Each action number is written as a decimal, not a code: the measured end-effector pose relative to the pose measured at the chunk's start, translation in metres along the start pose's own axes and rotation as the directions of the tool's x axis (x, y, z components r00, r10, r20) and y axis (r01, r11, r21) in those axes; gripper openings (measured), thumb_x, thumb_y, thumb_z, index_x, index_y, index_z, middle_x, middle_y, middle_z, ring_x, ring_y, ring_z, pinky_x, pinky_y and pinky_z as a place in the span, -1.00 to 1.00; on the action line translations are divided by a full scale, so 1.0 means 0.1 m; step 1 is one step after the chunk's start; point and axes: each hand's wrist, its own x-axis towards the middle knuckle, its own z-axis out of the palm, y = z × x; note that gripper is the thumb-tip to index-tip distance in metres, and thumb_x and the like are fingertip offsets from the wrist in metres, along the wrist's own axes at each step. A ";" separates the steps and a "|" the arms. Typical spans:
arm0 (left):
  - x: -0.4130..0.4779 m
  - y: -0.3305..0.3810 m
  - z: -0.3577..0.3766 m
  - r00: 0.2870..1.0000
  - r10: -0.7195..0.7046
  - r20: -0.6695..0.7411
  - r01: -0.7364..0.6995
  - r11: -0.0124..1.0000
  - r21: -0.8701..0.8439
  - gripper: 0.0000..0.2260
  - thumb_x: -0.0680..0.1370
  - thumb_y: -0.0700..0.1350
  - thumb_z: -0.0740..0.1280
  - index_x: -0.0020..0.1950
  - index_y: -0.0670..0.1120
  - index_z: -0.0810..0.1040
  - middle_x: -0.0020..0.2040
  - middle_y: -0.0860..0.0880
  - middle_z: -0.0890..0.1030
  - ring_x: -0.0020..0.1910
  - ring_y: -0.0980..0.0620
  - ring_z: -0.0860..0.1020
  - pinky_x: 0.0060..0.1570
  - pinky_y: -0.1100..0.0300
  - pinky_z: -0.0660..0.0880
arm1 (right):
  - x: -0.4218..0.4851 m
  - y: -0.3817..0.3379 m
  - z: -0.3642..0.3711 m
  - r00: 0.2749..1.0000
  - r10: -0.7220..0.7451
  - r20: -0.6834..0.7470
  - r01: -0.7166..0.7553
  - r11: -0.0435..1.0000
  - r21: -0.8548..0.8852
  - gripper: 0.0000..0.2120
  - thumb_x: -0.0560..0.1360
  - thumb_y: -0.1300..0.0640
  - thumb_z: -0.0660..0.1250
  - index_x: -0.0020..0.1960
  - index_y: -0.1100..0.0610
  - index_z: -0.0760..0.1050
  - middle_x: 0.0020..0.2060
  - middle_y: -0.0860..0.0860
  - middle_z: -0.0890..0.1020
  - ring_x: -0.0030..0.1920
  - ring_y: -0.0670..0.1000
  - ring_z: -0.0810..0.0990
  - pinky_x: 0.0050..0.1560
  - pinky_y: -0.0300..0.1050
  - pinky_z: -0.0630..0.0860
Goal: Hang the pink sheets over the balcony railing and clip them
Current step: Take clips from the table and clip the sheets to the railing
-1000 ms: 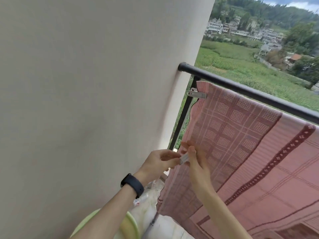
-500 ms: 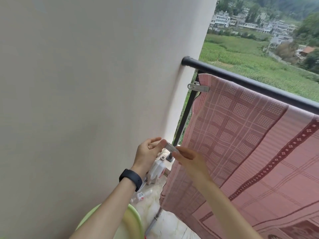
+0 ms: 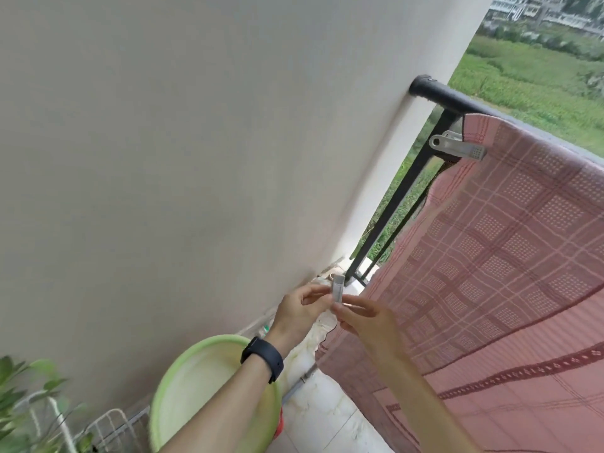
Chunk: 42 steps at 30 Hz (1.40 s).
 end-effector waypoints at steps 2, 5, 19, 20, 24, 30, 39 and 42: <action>0.00 -0.20 -0.02 0.999 -0.038 0.003 0.038 0.999 0.018 -0.89 0.52 -0.05 0.44 0.04 0.09 0.66 -0.01 0.07 0.71 -0.02 0.16 0.65 -0.17 0.37 0.47 | 0.03 0.16 0.02 1.000 0.015 0.028 -0.015 1.000 -0.018 -0.74 0.39 0.14 0.57 0.07 0.09 0.70 -0.11 -0.01 0.76 -0.03 -0.03 0.73 0.05 -0.12 0.65; 0.03 -0.47 -0.01 0.997 -0.070 -0.034 0.072 0.994 0.079 -0.88 0.55 -0.03 0.40 0.07 0.09 0.65 -0.02 0.12 0.71 -0.02 0.19 0.65 -0.11 0.30 0.51 | 0.10 0.33 -0.05 0.988 0.067 0.140 -0.059 0.997 -0.057 -0.74 0.46 0.15 0.52 0.14 0.02 0.68 0.00 0.00 0.74 0.02 -0.04 0.71 0.01 -0.18 0.64; 0.12 -1.69 0.01 0.968 -0.250 -0.023 0.251 0.968 0.029 -0.87 0.51 -0.01 0.46 0.02 -0.01 0.68 -0.06 0.10 0.71 -0.02 0.17 0.64 -0.01 0.35 0.50 | 0.52 1.28 -0.18 0.979 0.178 0.096 -0.145 0.950 -0.276 -0.89 0.46 0.22 0.50 -0.02 0.13 0.64 -0.20 0.06 0.74 -0.12 0.11 0.71 0.02 0.05 0.63; 0.17 -1.75 0.02 0.962 -0.273 -0.008 0.272 0.962 -0.016 -0.87 0.51 -0.05 0.47 0.01 -0.05 0.68 -0.08 0.08 0.72 -0.05 0.17 0.65 -0.05 0.35 0.51 | 0.54 1.34 -0.17 0.980 0.188 0.069 -0.162 0.945 -0.283 -0.90 0.46 0.21 0.50 -0.03 0.13 0.64 -0.21 0.06 0.74 -0.13 0.11 0.71 0.03 0.06 0.62; 0.40 -2.07 0.04 0.934 -0.346 0.092 0.353 0.932 -0.079 -0.90 0.49 -0.11 0.48 -0.02 -0.02 0.64 -0.16 0.08 0.67 -0.19 0.25 0.60 -0.24 0.41 0.44 | 0.67 1.47 -0.12 0.966 0.259 -0.004 -0.239 0.886 -0.398 -0.88 0.45 0.15 0.52 -0.04 0.05 0.62 -0.19 0.02 0.74 -0.14 0.10 0.71 0.00 0.05 0.64; 0.73 -2.50 -0.18 0.886 -0.464 0.003 0.462 0.881 -0.105 -0.84 0.57 -0.01 0.37 0.03 -0.08 0.52 -0.05 -0.08 0.66 -0.11 0.01 0.64 -0.10 0.17 0.51 | 0.97 1.25 -0.01 0.948 -0.156 0.277 0.311 0.275 -0.910 -0.66 0.52 0.06 0.39 0.29 -0.03 0.50 0.29 -0.09 0.51 0.20 -0.06 0.51 0.08 -0.15 0.47; 1.13 -2.55 -0.19 0.830 -0.557 0.018 0.552 0.818 -0.161 -0.75 0.31 -0.01 0.16 -0.33 -0.12 0.55 -0.33 -0.10 0.53 -0.40 -0.07 0.50 -0.30 0.09 0.47 | 1.67 0.66 0.38 0.951 0.262 -0.167 0.024 -0.599 -0.800 -0.66 0.56 0.01 0.16 0.25 0.14 0.45 0.11 0.10 0.59 0.28 0.14 0.49 0.47 0.41 -0.11; 1.21 -2.47 -0.11 0.849 -0.518 0.100 0.526 0.847 -0.079 -0.79 0.33 0.00 0.24 -0.33 -0.11 0.57 -0.34 -0.08 0.56 -0.39 -0.07 0.55 -0.31 0.04 0.54 | 1.62 0.65 0.31 0.959 0.257 -0.118 0.030 -0.507 -0.861 -0.75 0.55 0.29 0.12 -0.28 0.07 0.30 -0.23 -0.05 0.46 -0.15 0.02 0.48 0.26 0.08 0.38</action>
